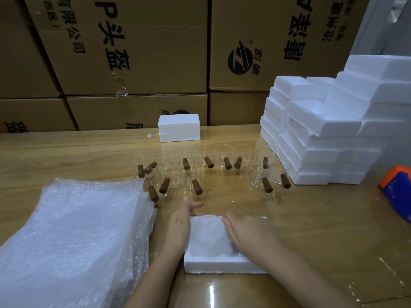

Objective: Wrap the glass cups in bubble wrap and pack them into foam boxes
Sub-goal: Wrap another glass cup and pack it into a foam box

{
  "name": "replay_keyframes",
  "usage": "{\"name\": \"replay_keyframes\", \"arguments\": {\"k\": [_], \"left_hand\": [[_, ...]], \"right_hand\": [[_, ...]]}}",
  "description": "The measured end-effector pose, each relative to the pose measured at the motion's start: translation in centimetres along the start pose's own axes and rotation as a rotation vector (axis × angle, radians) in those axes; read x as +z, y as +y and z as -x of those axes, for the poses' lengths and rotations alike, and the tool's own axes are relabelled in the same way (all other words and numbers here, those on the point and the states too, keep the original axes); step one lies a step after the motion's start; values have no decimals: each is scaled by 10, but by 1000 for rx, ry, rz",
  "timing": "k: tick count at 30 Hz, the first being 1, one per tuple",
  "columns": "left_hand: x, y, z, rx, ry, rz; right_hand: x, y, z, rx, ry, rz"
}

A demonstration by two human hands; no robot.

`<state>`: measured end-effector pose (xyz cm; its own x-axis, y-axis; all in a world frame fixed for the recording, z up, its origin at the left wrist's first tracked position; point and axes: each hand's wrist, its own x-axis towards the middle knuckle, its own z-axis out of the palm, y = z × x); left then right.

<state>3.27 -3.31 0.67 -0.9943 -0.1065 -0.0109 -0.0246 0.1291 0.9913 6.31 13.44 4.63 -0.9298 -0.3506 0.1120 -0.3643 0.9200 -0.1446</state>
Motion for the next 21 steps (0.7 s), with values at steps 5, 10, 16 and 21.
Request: {"name": "replay_keyframes", "arguments": {"k": [5,10,16,21], "left_hand": [[-1,-1,1,13,27,42],[-8,-1,1,9,-12,226],[-4,-3,4,3,-48,336],[0,-1,9,52,13,343]], "right_hand": [[-15,12,2,-69,128,-77],[-14,3,7,-128,-188,-526],[-8,0,-1,-206,-131,-544],[-8,1,-3,-231,-124,-628]]}}
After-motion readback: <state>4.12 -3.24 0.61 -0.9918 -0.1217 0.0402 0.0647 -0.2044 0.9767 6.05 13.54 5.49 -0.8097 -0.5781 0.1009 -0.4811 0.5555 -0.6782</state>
